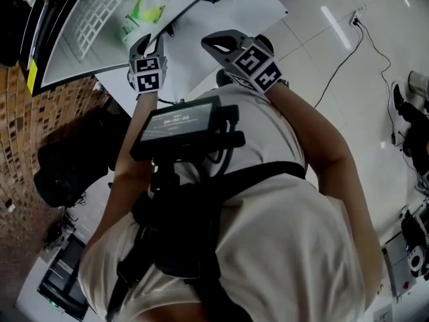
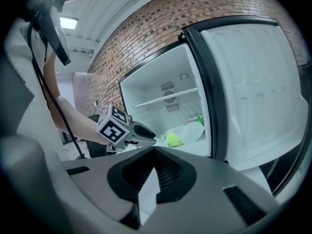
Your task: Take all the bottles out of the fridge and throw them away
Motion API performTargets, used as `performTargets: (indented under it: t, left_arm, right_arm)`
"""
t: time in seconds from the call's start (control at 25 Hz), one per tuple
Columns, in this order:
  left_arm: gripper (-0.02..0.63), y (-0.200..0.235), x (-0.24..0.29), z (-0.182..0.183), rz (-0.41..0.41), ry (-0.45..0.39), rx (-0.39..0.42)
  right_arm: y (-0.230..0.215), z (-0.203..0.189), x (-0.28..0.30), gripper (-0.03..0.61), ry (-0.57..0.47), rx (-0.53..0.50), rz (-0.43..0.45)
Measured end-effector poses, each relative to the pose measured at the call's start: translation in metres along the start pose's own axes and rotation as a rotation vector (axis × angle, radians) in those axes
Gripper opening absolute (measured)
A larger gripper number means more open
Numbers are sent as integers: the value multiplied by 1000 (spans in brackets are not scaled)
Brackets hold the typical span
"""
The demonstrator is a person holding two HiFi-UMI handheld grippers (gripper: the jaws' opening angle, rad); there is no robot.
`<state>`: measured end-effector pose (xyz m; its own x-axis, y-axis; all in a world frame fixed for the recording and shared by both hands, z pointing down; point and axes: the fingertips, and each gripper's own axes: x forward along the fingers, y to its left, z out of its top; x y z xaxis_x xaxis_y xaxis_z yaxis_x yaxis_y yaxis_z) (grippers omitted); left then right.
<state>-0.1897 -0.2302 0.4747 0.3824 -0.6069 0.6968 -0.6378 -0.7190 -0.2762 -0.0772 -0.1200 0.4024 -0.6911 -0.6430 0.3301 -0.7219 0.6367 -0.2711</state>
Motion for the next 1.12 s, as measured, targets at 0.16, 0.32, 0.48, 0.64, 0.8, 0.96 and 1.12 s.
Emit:
performTargets:
  t: [0.16,0.32,0.48,0.64,0.8,0.96,1.12]
  left_arm:
    - [187,35,36,-3,38,61,187]
    - [232,50,72,-4,35,122,312]
    - [259,46,95,-14,-14,176,350]
    - [243,47,108,-23,-3,233,381]
    - [73,53,108,-22,21,231,407]
    - [51,56,92,-9,53,167,355]
    - [51,54,64,-1,67,112,277]
  right_arm:
    - [-10,0,-3,3,-21,28,-92]
    - [-25,-4,-20,3,-32,67,-186]
    - [-32,-11,-32,3,-26,94,-247]
    - [-40,-15,-45,3,-28,118,-291]
    - [-42,-16,-48,3,-30,127,-306]
    - [-43,-15,-46,3,-30,118,-292]
    - [-42,-11,-42,3,-34,103,-259]
